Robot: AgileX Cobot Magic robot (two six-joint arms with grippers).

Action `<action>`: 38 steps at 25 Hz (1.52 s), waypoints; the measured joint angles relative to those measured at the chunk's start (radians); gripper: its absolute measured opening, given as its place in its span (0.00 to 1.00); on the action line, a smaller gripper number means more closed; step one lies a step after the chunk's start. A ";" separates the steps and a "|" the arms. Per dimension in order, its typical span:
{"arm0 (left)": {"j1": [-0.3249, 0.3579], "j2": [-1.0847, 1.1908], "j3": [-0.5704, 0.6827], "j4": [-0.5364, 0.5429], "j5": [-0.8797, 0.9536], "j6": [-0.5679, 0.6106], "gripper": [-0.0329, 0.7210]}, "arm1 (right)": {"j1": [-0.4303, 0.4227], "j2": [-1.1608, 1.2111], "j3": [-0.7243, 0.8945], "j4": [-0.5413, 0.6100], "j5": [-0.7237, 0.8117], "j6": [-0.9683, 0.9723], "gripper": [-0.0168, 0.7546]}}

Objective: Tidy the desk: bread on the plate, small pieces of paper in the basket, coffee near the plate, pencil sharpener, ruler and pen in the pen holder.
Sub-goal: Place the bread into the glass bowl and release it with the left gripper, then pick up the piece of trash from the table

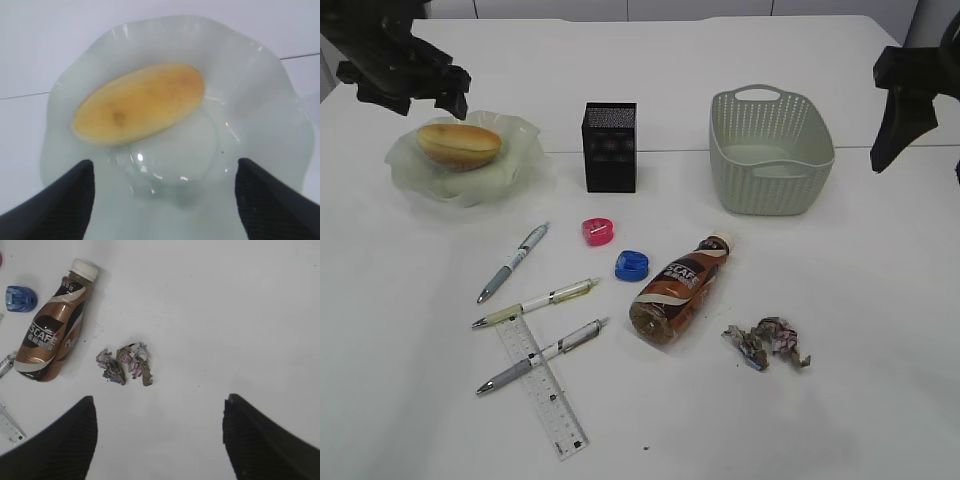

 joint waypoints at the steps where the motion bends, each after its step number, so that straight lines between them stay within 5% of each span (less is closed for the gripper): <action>1: 0.000 -0.013 -0.017 0.000 0.041 0.000 0.88 | 0.000 0.000 0.000 0.000 0.000 0.000 0.76; 8: 0.000 -0.033 -0.126 -0.034 0.430 -0.001 0.83 | 0.000 0.000 0.000 0.018 0.000 0.000 0.76; 18: 0.000 -0.149 -0.133 -0.181 0.483 -0.002 0.81 | 0.000 0.000 0.000 0.089 0.000 -0.060 0.76; 38: 0.000 -0.855 0.513 -0.150 0.493 -0.002 0.78 | 0.155 -0.007 0.139 0.024 -0.004 -0.086 0.76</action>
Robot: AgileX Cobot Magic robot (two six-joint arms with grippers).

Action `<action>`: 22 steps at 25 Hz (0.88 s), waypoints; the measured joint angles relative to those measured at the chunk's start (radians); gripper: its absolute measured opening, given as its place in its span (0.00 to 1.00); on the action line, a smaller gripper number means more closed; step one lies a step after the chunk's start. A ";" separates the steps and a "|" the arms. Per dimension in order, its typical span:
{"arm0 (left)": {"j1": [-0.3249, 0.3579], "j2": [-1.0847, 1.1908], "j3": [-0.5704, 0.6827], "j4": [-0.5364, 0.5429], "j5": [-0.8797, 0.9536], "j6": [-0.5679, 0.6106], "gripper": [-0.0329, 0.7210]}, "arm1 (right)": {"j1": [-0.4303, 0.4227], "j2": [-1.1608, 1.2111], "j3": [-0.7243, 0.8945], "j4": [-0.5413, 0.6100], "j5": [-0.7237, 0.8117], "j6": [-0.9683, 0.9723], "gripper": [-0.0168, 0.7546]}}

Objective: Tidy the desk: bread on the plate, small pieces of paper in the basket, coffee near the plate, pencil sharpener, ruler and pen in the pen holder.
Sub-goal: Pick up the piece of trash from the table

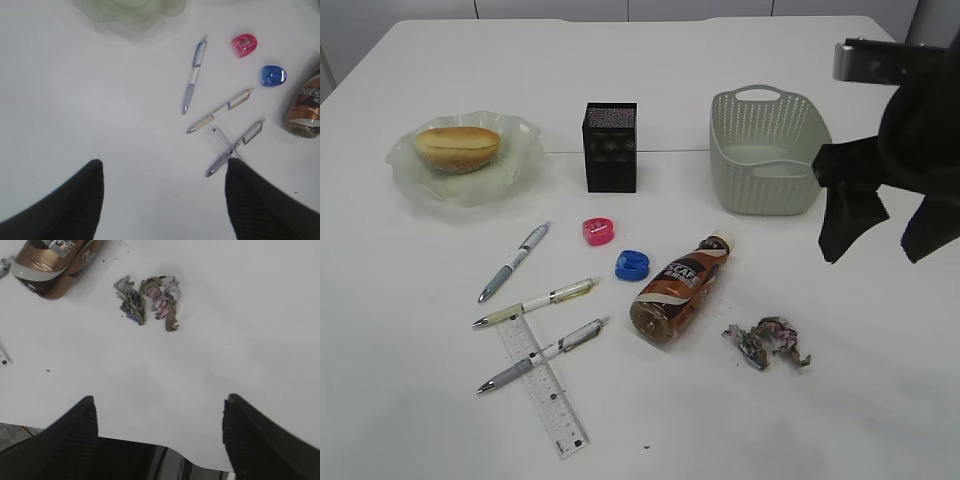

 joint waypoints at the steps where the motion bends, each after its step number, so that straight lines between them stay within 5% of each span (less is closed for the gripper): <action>1: 0.000 -0.026 0.017 0.000 0.002 0.000 0.78 | 0.000 0.017 0.000 -0.002 -0.005 0.000 0.76; 22: 0.000 -0.230 0.041 0.031 0.012 -0.001 0.77 | 0.000 0.378 0.000 -0.008 -0.303 -0.215 0.75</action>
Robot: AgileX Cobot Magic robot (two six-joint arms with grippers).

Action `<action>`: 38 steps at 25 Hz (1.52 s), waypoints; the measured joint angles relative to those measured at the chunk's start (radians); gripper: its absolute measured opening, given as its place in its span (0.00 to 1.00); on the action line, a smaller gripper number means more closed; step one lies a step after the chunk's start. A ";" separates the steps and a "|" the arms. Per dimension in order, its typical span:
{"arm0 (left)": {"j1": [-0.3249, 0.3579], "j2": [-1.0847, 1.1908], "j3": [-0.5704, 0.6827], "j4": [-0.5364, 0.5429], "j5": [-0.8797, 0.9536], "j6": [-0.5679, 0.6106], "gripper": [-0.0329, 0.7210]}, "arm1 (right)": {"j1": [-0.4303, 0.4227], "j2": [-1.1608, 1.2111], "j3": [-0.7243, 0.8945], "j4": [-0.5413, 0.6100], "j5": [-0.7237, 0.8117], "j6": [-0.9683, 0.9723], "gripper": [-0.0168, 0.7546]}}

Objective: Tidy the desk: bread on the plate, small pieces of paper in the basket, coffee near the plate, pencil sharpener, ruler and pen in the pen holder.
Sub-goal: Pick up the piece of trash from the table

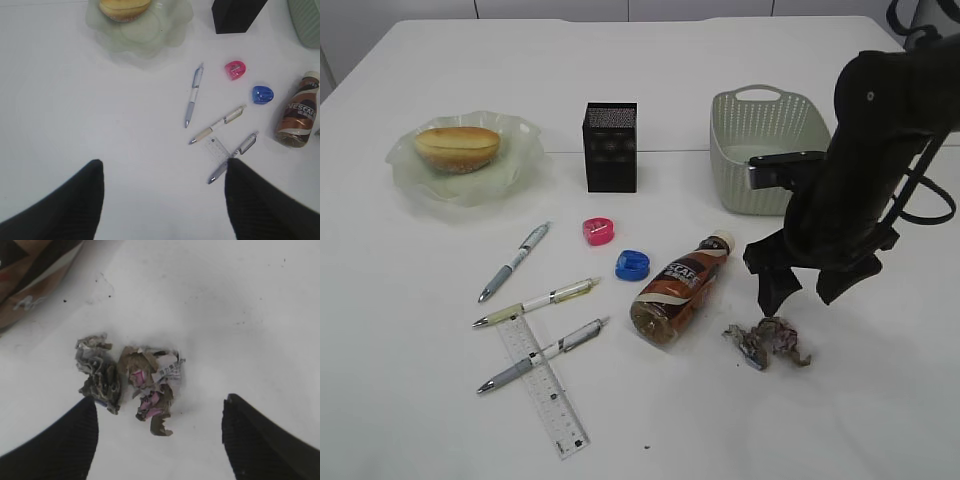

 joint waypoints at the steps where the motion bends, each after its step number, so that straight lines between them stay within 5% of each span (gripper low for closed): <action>1: 0.000 0.000 0.000 0.002 0.000 0.000 0.77 | 0.000 0.009 0.000 0.000 -0.009 -0.002 0.75; 33: 0.000 0.000 0.000 0.012 0.000 -0.002 0.76 | 0.002 0.148 0.000 0.008 -0.056 -0.009 0.71; 37: 0.000 0.000 0.000 0.012 0.000 -0.002 0.76 | 0.002 0.158 0.000 0.006 -0.056 -0.011 0.56; 38: 0.000 0.000 0.000 0.012 0.000 -0.002 0.76 | 0.002 0.158 0.000 0.004 -0.054 -0.008 0.59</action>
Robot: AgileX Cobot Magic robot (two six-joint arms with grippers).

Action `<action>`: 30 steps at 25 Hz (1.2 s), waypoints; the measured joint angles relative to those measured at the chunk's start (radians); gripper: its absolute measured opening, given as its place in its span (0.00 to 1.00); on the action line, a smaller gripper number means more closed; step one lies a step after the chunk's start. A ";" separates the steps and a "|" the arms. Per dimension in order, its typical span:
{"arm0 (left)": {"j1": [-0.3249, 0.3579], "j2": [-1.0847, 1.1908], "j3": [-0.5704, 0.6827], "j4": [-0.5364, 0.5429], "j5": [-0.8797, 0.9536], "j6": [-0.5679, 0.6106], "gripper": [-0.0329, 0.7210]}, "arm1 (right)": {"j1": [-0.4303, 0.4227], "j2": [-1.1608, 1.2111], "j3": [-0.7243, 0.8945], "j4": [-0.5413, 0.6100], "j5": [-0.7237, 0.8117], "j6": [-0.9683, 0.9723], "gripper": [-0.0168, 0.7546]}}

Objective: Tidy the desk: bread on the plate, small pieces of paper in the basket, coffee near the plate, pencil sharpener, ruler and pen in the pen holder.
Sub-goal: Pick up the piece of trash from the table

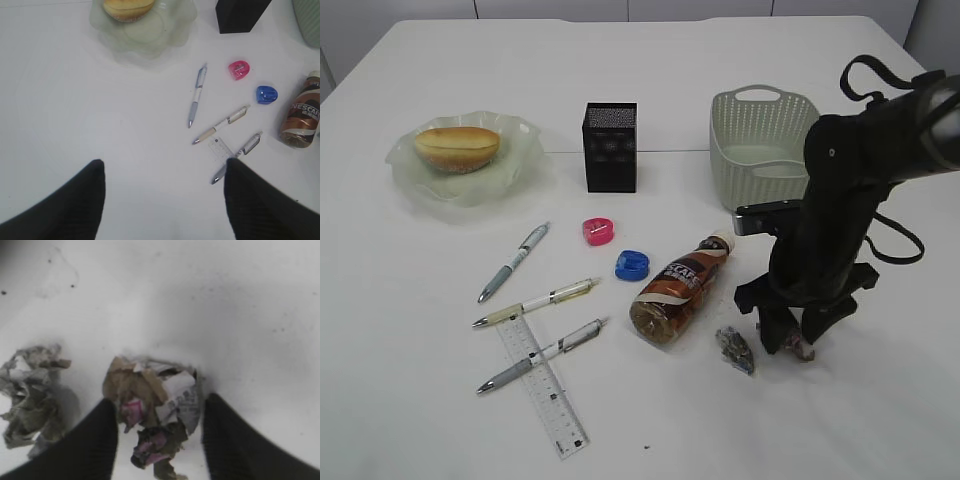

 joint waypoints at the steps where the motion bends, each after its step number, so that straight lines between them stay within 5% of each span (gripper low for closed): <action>1: 0.000 0.000 0.000 0.000 0.000 0.000 0.75 | 0.000 0.000 -0.002 -0.002 0.005 -0.005 0.50; 4: 0.000 0.000 0.000 0.000 0.000 0.000 0.75 | 0.000 0.006 -0.019 -0.002 0.035 -0.005 0.19; 7: 0.000 0.000 0.000 0.000 0.000 0.000 0.74 | 0.000 0.006 -0.047 -0.002 0.071 -0.005 0.05; 19: 0.000 0.000 0.000 0.000 0.000 0.000 0.72 | 0.000 0.006 -0.256 0.004 0.310 0.011 0.04; 30: 0.000 0.000 0.000 0.000 0.000 0.000 0.72 | 0.000 0.008 -0.619 0.058 0.339 0.047 0.03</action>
